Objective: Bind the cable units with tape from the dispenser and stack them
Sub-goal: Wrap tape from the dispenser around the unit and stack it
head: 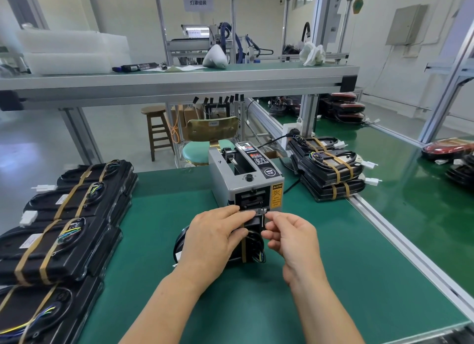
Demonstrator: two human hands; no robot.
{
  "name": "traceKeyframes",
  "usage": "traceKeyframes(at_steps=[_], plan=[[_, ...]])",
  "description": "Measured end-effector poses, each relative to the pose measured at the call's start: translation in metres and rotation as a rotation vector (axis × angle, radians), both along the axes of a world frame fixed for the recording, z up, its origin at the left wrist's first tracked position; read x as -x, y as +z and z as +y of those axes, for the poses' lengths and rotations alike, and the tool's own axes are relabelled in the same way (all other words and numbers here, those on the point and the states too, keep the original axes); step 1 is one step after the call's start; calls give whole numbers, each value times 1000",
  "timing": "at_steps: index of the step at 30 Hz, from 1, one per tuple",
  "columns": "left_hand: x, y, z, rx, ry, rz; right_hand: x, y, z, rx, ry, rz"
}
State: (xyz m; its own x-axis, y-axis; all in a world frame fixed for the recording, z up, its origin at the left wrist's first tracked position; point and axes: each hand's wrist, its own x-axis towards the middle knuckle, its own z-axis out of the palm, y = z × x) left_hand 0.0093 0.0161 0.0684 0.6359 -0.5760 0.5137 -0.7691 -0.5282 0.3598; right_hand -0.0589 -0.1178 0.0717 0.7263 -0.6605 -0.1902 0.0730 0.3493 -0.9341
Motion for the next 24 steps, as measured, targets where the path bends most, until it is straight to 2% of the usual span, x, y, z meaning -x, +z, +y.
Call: traceKeyframes(at_steps=[8,14,24], plan=[[1,1,1,15,19,95,-1,4,0,-3,15,-46],[3,3,2,26,-29,91,-2,4,7,-60,93,-18],[-1,0,2,4,-31,64,-2,5,6,14,99,6]])
